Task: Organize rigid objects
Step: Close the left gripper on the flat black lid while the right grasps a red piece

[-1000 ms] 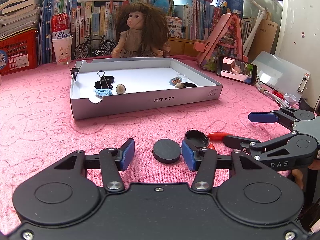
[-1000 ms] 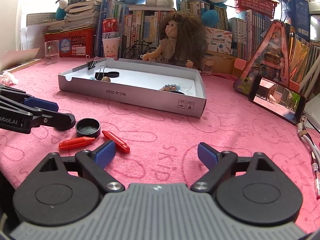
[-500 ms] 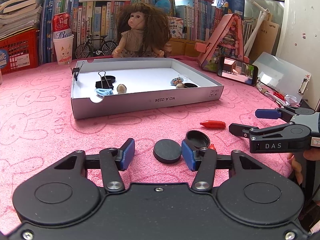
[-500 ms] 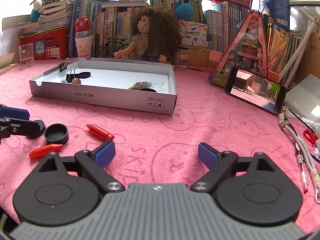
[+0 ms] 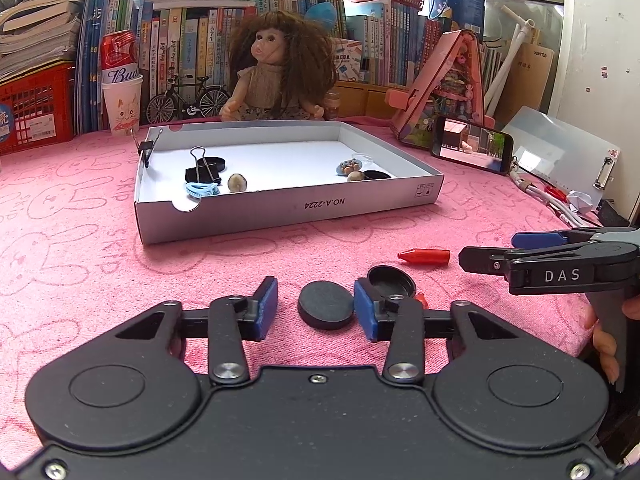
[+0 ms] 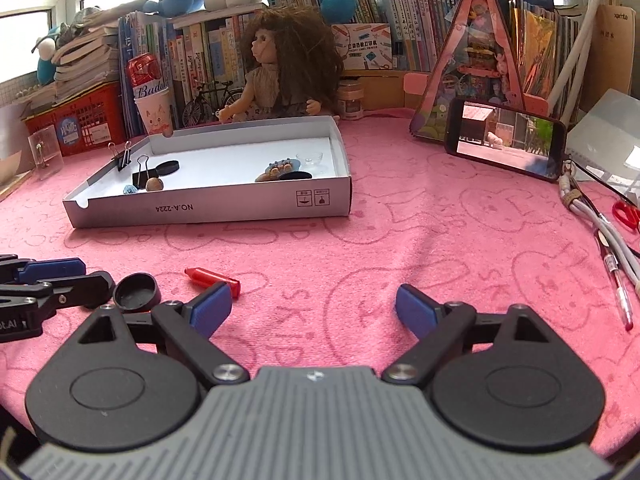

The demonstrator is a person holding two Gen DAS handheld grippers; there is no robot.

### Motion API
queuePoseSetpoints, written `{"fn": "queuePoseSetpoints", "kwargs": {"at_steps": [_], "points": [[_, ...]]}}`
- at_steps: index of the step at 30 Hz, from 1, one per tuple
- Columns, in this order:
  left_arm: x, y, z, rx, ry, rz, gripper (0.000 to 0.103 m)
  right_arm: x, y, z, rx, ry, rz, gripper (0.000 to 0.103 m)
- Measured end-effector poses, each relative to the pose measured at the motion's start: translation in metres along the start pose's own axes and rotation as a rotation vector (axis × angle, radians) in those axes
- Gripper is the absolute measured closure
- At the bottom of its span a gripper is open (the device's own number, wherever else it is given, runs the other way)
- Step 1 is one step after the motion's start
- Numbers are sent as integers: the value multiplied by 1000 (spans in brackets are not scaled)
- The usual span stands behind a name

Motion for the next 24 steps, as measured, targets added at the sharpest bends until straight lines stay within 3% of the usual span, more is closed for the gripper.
{"fn": "queuePoseSetpoints", "kwargs": {"at_steps": [1,4,10,12,15,19,21,24], "points": [[0,-2,0,-5,-3,-3,75,0,2,1,3,-2,-4,9],[0,-4,0,9,-11,-14,75,2,11,3,23,3,-23,12],[1,-1,1,23,-23,-4,75,4,33,1,85,40,-63,34],[0,3,2,27,-22,4,75,4,39,-1,90,44,-63,48],[-1,7,4,34,-22,14,75,4,45,-3,95,45,-49,57],[-2,11,4,34,-23,30,75,7,44,-5,99,55,-73,55],[-3,11,4,35,-24,33,75,9,44,-6,95,58,-95,45],[-2,11,4,35,-25,36,75,11,48,-9,77,61,-108,40]]}}
Point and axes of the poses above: each gripper's, at about its wrist camera, not at the fingertips, and z roughly against the way its jaws point, y to its left, x to its top, the point moved 4 cm from there along -z, roughly the way its jaws point, and after that the axes turned 3 degrees about y, right-handed, at the moved point
